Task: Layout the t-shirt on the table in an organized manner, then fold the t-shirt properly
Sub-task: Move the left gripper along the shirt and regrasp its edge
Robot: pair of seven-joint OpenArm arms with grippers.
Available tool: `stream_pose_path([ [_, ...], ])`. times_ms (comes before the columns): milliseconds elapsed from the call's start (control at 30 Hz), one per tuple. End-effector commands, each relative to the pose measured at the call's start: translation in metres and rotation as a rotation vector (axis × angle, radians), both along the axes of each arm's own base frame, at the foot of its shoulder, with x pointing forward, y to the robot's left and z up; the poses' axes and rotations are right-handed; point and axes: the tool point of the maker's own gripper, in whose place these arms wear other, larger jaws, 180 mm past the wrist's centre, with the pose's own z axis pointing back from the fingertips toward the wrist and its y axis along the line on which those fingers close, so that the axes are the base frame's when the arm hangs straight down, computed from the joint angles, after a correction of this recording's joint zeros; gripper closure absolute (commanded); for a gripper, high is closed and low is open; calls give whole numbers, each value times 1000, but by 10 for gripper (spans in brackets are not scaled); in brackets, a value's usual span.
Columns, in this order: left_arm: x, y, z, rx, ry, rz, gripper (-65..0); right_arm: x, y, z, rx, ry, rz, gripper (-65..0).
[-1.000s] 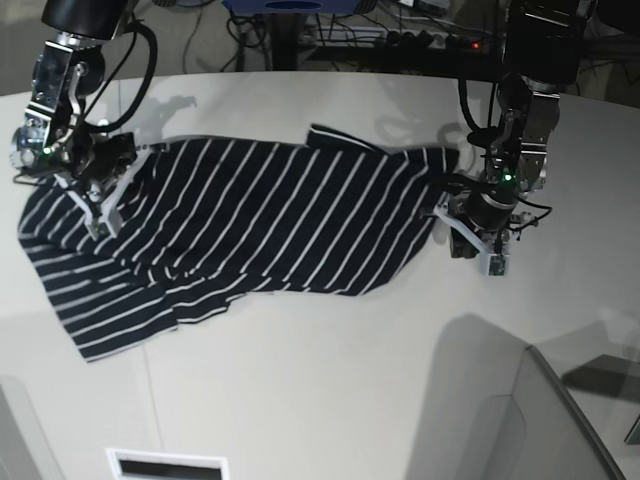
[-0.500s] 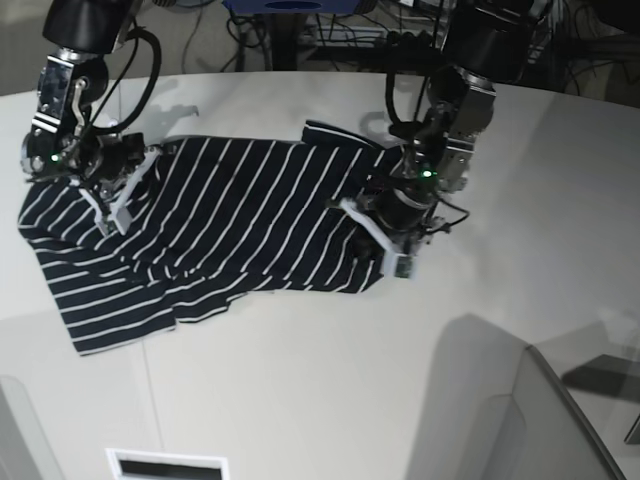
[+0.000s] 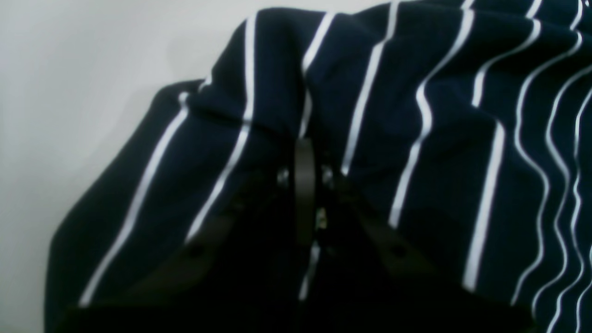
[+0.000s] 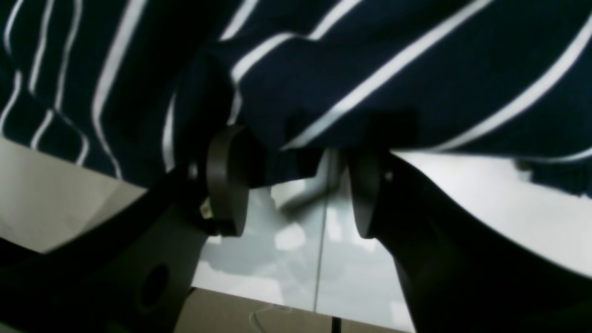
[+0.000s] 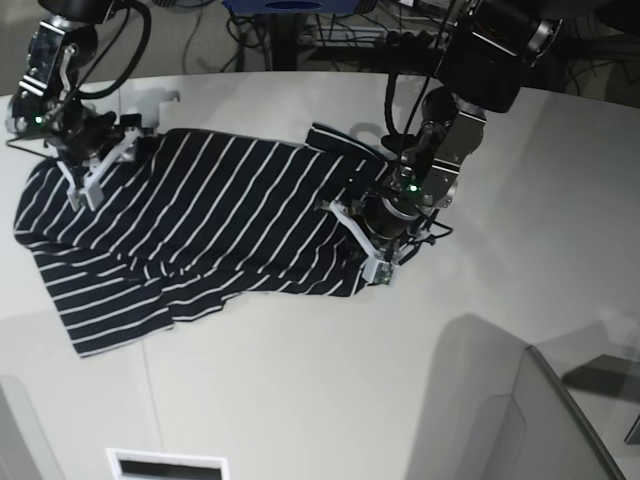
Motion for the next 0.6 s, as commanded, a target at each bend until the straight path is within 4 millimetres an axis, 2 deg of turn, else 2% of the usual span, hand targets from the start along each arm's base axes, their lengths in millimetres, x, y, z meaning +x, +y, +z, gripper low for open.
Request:
stream_pose_path([
  [0, 4, 8, 1, 21, 4, 13, 0, -6, -2, -2, -12, 25, 4, -326],
  [300, 3, 23, -1, 47, 6, 20, 0, -20, -4, -3, -21, 38, 9, -329],
  [433, -1, 28, -4, 55, 15, 22, 0, -21, -2, -4, -16, 42, 12, -303],
  [500, -2, 28, -4, 56, 15, 21, 0, -21, -1, -4, -14, 43, 17, -197],
  [567, -2, 30, -4, 58, 15, 24, 0, -20, -1, -3, -18, 43, 19, -41],
])
